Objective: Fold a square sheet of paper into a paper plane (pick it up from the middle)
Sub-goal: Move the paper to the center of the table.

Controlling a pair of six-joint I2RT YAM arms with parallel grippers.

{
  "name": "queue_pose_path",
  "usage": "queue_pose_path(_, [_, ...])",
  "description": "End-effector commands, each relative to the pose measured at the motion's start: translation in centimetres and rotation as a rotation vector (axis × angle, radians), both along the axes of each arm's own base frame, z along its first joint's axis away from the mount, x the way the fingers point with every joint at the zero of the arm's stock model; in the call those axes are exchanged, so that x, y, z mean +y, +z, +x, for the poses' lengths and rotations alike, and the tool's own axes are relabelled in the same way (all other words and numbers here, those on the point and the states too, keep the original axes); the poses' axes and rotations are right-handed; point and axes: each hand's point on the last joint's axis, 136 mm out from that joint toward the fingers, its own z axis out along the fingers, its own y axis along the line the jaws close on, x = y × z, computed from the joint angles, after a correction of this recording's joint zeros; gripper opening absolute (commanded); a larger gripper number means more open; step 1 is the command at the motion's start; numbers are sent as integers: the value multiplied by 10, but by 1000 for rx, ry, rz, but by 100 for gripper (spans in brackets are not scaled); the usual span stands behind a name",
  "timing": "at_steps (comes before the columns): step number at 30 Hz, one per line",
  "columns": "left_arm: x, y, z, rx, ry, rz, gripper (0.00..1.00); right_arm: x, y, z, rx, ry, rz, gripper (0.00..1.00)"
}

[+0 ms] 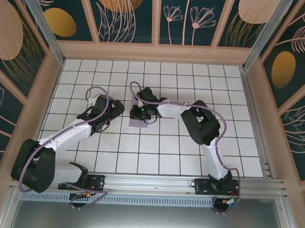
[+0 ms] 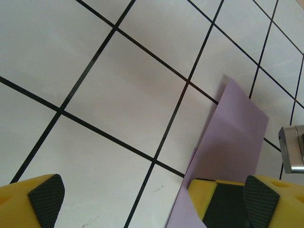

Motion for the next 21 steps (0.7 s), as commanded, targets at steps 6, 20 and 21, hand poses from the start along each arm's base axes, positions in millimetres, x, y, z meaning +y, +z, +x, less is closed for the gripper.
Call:
queue_pose_path(6, [-22, -2, 4, -12, -148, -32, 99, -54, -36, -48, 25, 162, -144, 17])
queue_pose_path(20, [-95, 5, 9, -52, -390, -264, 77, -73, 90, -34, -135, 12, 144, 50])
queue_pose_path(21, [-103, 6, 8, -56, -409, -273, 74, -79, 93, -32, -139, -16, 145, 51])
